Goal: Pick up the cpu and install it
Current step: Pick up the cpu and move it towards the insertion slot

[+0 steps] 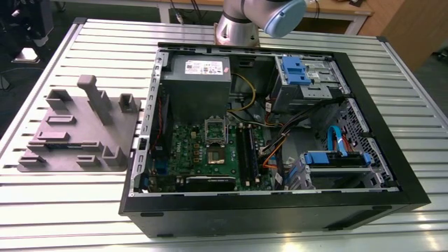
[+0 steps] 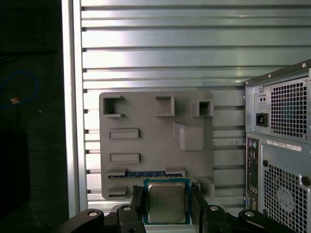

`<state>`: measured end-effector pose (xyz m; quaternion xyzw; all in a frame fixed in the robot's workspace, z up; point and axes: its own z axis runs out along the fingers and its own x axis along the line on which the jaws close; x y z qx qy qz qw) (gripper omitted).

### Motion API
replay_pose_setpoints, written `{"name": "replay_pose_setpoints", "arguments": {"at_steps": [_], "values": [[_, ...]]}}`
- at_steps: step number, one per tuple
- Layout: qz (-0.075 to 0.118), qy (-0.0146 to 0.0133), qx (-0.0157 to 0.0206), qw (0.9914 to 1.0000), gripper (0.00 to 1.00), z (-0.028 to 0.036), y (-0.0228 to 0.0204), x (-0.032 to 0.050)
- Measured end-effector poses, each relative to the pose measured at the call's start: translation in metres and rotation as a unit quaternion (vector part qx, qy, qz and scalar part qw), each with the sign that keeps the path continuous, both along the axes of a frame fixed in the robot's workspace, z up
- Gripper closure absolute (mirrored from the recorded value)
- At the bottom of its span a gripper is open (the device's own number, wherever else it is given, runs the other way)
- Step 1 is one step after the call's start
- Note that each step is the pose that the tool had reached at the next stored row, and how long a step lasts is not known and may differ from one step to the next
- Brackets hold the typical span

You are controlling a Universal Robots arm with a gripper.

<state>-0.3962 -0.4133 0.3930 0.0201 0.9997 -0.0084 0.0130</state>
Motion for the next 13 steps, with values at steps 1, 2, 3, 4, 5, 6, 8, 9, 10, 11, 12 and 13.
{"name": "replay_pose_setpoints", "arguments": {"at_steps": [1,2,3,4,5,6,8,9,10,11,12,13], "values": [[0.000,0.0000,0.0000,1.00000,0.53,0.0000,0.0000,0.0000],[0.000,0.0000,0.0000,1.00000,0.53,0.0000,0.0000,0.0001],[0.001,0.0000,0.0000,1.00000,0.53,-0.0001,0.0000,0.0000],[0.001,0.0000,0.0000,1.00000,0.53,-0.0001,0.0000,0.0001],[0.001,0.0000,0.0000,1.00000,0.53,0.0000,0.0000,0.0001],[0.001,0.0000,0.0000,1.00000,0.53,0.0000,0.0000,0.0000],[0.001,0.0000,0.0000,1.00000,0.53,0.0000,0.0000,0.0001],[0.001,0.0000,0.0001,1.00000,0.53,0.0000,0.0000,0.0001],[0.001,0.0000,0.0000,1.00000,0.53,-0.0001,0.0000,0.0000],[0.001,0.0000,0.0000,1.00000,0.53,0.0000,0.0000,0.0000],[0.001,0.0000,0.0000,1.00000,0.53,-0.0001,0.0000,0.0001],[0.001,-0.0001,0.0001,1.00000,0.53,-0.0001,0.0000,0.0006]]}}
